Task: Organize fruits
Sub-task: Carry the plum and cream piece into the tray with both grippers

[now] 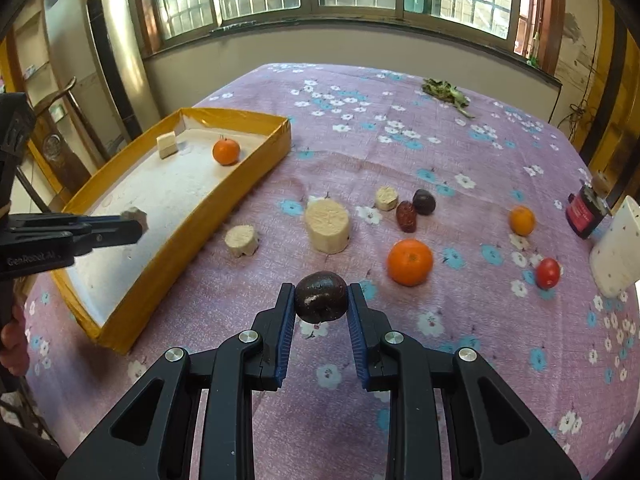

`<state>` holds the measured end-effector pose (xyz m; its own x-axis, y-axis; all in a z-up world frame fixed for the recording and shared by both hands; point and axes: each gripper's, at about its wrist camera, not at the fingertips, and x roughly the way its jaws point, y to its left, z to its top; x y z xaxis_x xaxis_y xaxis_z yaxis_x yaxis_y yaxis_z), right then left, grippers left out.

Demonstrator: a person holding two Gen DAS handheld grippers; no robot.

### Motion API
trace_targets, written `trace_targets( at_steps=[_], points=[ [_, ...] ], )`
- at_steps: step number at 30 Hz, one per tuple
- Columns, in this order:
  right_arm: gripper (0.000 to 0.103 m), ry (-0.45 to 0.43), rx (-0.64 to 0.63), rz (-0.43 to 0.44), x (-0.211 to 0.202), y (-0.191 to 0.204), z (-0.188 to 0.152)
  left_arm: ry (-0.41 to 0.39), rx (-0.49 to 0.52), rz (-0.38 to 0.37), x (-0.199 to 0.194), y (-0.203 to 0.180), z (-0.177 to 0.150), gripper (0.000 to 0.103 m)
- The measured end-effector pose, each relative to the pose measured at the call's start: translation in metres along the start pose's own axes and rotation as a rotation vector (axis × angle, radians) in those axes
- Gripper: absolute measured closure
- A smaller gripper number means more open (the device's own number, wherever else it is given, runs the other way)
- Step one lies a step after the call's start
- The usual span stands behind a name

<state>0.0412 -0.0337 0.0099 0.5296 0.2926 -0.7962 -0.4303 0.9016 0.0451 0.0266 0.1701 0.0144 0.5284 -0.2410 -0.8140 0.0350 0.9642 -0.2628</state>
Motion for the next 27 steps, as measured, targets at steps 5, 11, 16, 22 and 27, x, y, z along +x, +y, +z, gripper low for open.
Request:
trace_targets(
  at_steps=[5,11,16,22,27],
  points=[
    [0.078,0.016,-0.019,0.0,0.007,0.007,0.004,-0.004,-0.023,0.001,-0.001,0.017,0.0,0.083],
    [0.078,0.01,-0.066,0.041,0.016,0.033,0.029,-0.005,-0.061,0.025,-0.001,0.043,0.009,0.083],
    [0.079,0.014,-0.103,0.09,0.032,0.064,0.057,-0.016,-0.072,0.072,-0.001,0.07,0.02,0.083],
    [0.079,0.031,-0.141,0.149,0.061,0.113,0.083,-0.011,-0.102,0.117,0.007,0.111,0.035,0.083],
    [0.078,0.064,-0.146,0.192,0.094,0.147,0.101,-0.001,-0.131,0.132,0.016,0.137,0.05,0.083]
  ],
)
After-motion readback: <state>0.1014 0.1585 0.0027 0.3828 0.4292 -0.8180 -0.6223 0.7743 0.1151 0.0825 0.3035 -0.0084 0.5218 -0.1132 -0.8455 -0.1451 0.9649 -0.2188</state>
